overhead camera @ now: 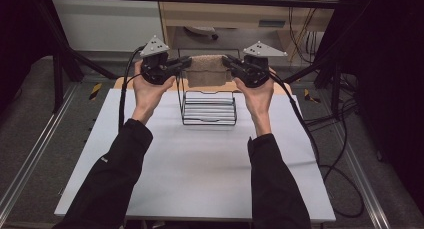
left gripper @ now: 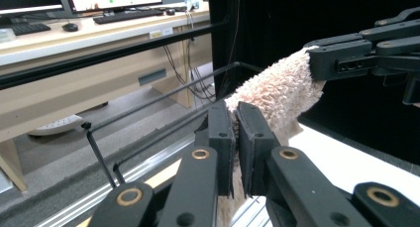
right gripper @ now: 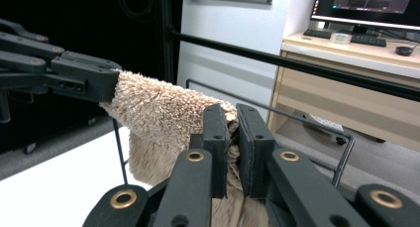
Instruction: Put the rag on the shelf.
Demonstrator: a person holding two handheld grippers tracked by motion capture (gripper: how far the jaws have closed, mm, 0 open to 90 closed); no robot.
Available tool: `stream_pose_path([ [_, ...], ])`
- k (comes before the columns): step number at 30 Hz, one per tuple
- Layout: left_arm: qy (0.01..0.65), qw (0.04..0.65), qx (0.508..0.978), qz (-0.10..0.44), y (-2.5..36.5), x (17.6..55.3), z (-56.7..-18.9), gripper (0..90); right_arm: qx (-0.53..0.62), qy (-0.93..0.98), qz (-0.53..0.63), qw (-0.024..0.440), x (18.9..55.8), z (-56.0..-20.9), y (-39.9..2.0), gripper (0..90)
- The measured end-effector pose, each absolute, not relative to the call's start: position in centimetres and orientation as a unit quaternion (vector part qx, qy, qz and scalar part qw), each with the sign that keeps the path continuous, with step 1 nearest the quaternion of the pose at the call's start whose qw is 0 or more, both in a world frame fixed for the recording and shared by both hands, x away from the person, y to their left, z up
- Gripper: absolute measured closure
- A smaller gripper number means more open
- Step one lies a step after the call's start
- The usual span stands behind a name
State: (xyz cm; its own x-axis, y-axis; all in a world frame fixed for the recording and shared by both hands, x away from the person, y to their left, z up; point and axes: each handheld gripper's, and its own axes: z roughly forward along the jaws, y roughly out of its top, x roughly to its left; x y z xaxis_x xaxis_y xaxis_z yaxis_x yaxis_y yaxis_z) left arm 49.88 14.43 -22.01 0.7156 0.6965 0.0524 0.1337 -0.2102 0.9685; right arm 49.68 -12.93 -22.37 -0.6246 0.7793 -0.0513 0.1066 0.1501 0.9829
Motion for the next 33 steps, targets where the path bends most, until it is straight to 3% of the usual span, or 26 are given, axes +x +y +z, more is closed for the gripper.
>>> stream_pose_path([
  [19, 0.297, 0.542, 0.753, 0.228, 14.5, 48.9, -23.5, 81.7, 0.321, 0.716, 0.56, 0.266, 48.7, -24.3, -13.1, 83.6],
  [25, 0.303, 0.549, 0.748, 0.215, 14.9, 48.7, -22.4, 79.9, 0.32, 0.718, 0.559, 0.264, 48.6, -24.5, -13.2, 83.6],
  [33, 0.318, 0.543, 0.754, 0.188, 14.1, 49.4, -21.0, 87.1, 0.315, 0.725, 0.552, 0.266, 48.4, -24.6, -13.2, 83.4],
])
